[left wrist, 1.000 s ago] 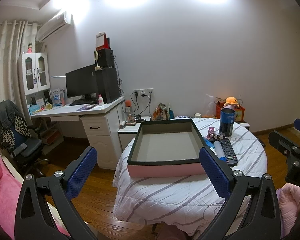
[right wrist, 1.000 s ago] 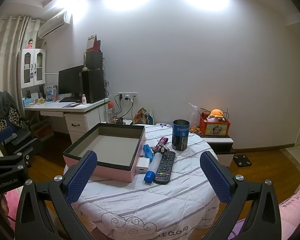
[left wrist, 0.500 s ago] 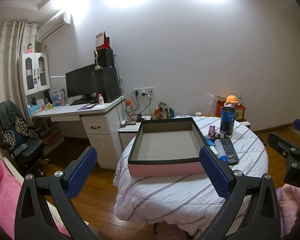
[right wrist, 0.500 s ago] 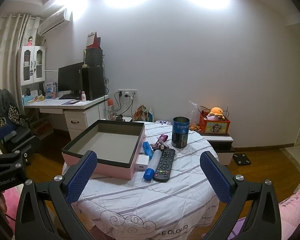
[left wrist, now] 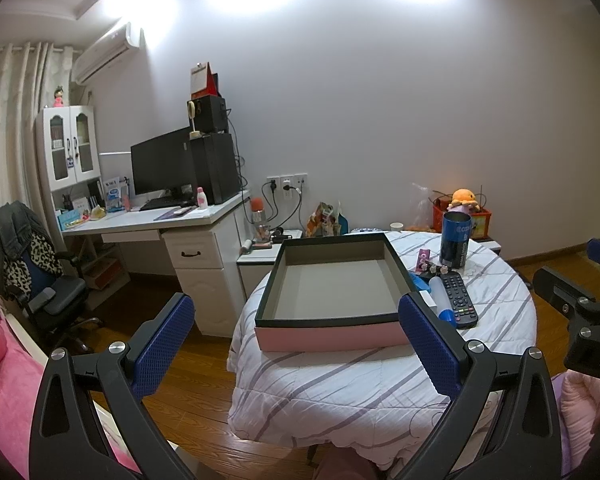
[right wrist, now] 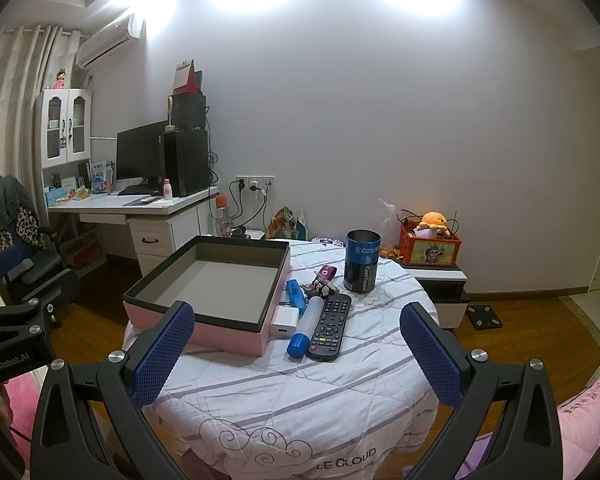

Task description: Organize rigid objects

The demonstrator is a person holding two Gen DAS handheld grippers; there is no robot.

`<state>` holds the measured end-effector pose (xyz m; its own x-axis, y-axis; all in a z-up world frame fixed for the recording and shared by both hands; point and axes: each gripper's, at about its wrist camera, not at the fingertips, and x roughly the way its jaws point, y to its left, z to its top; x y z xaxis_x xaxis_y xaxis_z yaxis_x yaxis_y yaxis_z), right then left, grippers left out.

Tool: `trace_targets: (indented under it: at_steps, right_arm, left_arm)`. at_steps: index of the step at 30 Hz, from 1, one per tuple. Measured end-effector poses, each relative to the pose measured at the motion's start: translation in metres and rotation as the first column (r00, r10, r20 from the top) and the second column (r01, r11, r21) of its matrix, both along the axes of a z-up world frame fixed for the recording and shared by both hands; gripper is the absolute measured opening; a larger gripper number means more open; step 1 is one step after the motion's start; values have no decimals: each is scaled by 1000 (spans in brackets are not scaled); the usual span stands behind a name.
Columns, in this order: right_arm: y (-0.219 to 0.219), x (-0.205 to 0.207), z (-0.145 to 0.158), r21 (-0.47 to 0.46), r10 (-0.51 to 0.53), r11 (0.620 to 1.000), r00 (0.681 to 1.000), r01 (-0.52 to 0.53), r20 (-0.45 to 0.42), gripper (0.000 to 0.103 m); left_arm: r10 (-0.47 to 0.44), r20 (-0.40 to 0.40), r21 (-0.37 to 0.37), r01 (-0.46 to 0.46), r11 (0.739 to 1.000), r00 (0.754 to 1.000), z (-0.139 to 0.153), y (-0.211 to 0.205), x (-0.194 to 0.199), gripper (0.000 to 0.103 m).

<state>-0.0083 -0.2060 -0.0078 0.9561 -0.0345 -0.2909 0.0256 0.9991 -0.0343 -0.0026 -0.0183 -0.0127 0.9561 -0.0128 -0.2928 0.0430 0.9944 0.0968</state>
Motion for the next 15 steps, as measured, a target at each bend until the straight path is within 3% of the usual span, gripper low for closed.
trace_targets:
  at_steps: [15]
  right_arm:
    - [-4,7,-7,2,0,1000,1000,0,-18,103]
  left_arm:
    - [11,-19,7,-11,1000,1000,-8,3,5,103]
